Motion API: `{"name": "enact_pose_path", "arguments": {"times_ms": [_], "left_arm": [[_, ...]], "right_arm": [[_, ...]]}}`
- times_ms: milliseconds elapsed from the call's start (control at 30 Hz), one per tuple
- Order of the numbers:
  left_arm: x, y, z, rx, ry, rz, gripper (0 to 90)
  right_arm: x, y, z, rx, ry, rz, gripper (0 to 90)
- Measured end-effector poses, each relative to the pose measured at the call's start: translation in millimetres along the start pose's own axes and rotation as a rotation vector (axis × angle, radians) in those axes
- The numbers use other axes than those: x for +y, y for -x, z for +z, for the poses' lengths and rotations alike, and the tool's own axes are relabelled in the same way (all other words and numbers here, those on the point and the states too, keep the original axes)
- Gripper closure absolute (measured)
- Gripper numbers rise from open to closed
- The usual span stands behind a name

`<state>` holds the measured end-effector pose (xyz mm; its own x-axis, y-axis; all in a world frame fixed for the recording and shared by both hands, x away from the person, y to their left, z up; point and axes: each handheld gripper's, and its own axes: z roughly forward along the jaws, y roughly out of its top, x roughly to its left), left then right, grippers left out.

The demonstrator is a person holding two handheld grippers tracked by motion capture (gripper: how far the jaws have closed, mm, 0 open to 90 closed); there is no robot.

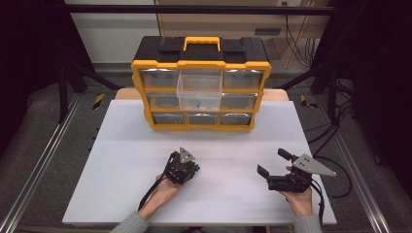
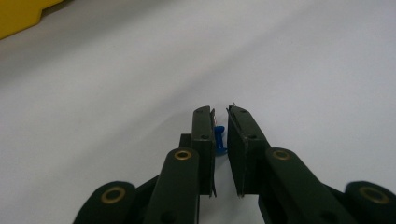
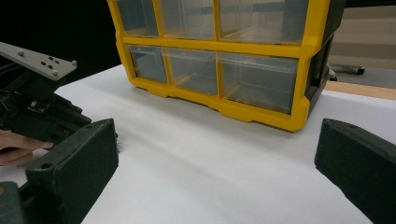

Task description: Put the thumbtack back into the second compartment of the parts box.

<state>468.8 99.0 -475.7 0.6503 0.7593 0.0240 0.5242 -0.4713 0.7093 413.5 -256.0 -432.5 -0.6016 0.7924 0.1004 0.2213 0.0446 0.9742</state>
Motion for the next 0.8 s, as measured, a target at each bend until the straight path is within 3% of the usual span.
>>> {"name": "enact_pose_path", "arguments": {"times_ms": [600,700,733,800], "left_arm": [[0.1,0.9,0.5,-0.002,-0.005,0.006,83.7],[0.4,0.7,0.5,-0.003,-0.006,0.003,84.2],[0.6,0.6,0.5,-0.003,-0.007,0.003,84.3],[0.6,0.9,0.5,-0.002,-0.006,0.004,84.4]], "right_arm": [[0.2,0.4,-0.2,-0.001,0.002,-0.003,0.3],[-0.2,1.8,-0.3,0.000,0.007,-0.021,0.3],[0.4,0.1,-0.4,-0.003,0.005,0.006,0.3],[0.4,0.5,-0.5,-0.002,0.006,0.000,0.3]]}}
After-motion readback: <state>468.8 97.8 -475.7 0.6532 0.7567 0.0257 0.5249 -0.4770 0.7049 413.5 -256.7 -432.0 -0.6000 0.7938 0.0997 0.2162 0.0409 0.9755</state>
